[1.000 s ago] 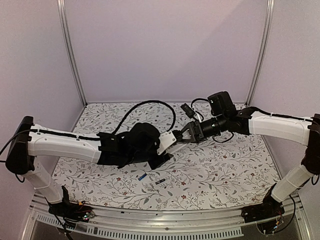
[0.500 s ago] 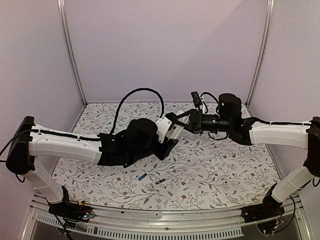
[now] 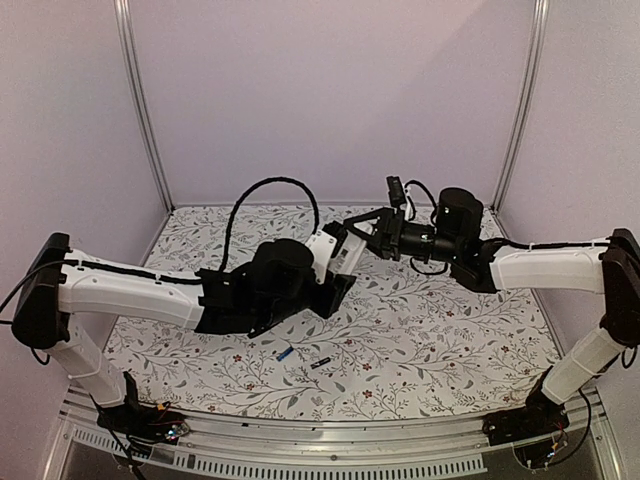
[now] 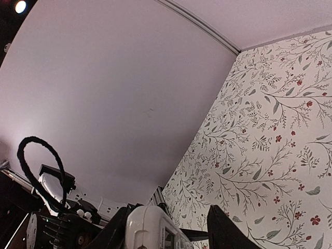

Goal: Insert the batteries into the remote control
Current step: Pass from the left arm to the right, then remove the battery cover from the remote control, then pick up the battery from the center of the board, then place the battery at the center of the board, then adjust the battery at the center of the board.

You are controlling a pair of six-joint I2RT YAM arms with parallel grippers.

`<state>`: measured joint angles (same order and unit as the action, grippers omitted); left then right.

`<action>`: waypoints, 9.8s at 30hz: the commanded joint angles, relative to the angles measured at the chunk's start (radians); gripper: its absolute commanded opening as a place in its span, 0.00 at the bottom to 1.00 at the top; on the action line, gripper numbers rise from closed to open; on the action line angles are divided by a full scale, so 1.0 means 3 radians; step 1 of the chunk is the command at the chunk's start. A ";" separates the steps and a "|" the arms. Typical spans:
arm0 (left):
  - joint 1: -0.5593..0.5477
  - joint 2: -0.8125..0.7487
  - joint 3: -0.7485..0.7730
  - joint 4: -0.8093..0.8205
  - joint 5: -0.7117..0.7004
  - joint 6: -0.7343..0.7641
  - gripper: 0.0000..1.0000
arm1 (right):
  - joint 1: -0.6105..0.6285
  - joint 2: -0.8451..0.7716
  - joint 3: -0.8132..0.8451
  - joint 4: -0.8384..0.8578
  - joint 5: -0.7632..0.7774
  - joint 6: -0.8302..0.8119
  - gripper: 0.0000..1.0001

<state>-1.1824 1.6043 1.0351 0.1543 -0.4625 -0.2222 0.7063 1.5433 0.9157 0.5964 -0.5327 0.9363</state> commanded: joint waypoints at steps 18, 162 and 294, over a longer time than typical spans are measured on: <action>-0.0034 0.0169 0.0247 -0.0036 -0.0071 -0.0212 0.17 | 0.0003 0.0209 -0.0056 0.0226 -0.0082 0.0082 0.42; 0.0191 -0.0504 -0.0191 -0.1105 0.0629 0.1873 0.63 | -0.0569 0.0880 -0.0069 -0.0316 -0.0827 0.0271 0.00; 0.0808 -0.0836 0.0588 -0.1926 0.0400 0.1238 1.00 | -0.0938 0.1080 -0.0309 0.0230 -0.1101 0.0070 0.00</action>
<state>-0.9291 1.4799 1.2831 -0.5743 -0.2119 0.4137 0.4343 1.8648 0.7841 0.7033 -0.8684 0.9833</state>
